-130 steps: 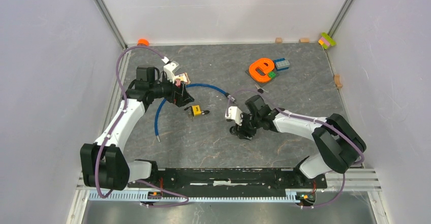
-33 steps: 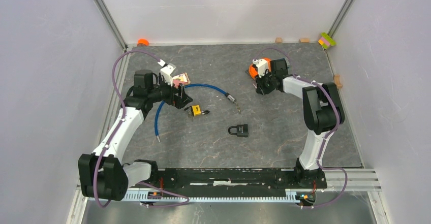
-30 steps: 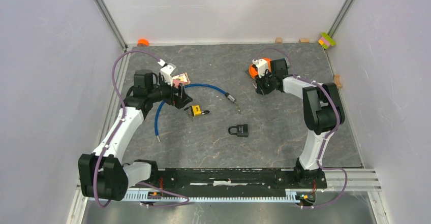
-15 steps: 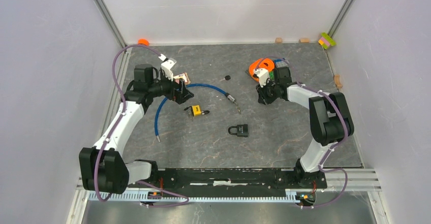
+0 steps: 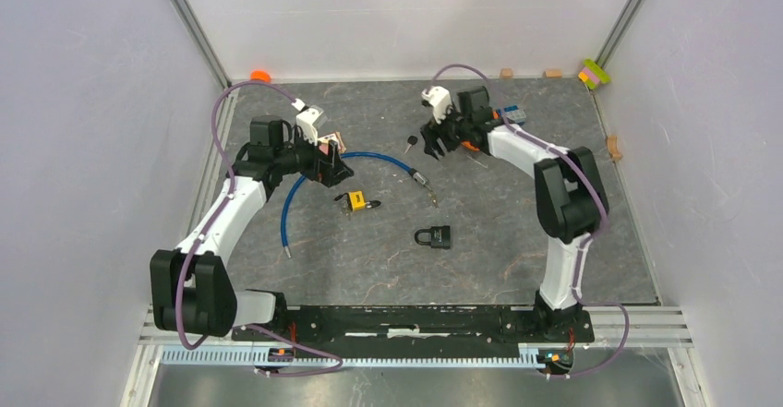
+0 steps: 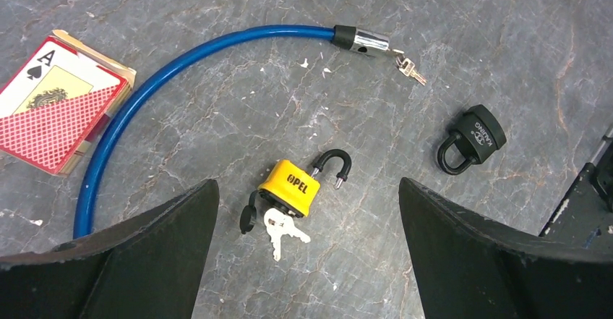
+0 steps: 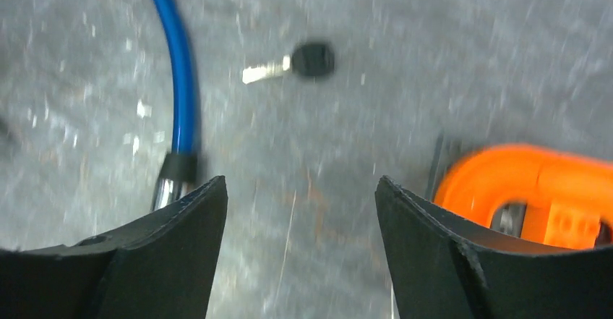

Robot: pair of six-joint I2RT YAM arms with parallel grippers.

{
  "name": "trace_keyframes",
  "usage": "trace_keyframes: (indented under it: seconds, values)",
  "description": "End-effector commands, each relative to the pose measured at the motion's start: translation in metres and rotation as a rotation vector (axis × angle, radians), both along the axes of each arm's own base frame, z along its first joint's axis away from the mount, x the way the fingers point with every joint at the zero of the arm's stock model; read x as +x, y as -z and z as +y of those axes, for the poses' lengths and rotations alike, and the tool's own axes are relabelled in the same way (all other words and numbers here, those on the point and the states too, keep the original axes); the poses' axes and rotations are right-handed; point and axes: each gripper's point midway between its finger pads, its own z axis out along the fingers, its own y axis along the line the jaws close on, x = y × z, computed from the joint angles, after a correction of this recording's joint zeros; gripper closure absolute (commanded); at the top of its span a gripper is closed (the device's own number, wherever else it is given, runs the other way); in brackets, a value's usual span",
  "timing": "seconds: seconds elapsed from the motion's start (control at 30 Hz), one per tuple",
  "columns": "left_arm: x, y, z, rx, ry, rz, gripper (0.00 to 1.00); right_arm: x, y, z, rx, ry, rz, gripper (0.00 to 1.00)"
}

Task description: Unlock with the key

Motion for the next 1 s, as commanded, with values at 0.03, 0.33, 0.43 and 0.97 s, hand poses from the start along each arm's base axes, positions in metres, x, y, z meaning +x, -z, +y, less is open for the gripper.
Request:
trace_keyframes:
  seconds: [0.03,0.33,0.43,0.97]
  values:
    - [0.009,-0.014,0.006,0.020,-0.033,-0.055,0.00,0.051,0.001,0.040,0.038,0.080,-0.048,0.20]
    - [0.009,-0.009,0.005,0.015,-0.036,-0.032,0.00,0.095,0.033,0.072,0.065,0.129,-0.017,0.29]
    - [0.008,-0.009,0.004,0.011,-0.030,-0.032,0.00,0.097,0.042,0.078,0.072,0.121,0.013,0.32]
    - [0.000,-0.015,-0.001,-0.020,0.003,-0.037,0.00,0.049,0.070,0.064,-0.090,0.080,0.052,0.45]
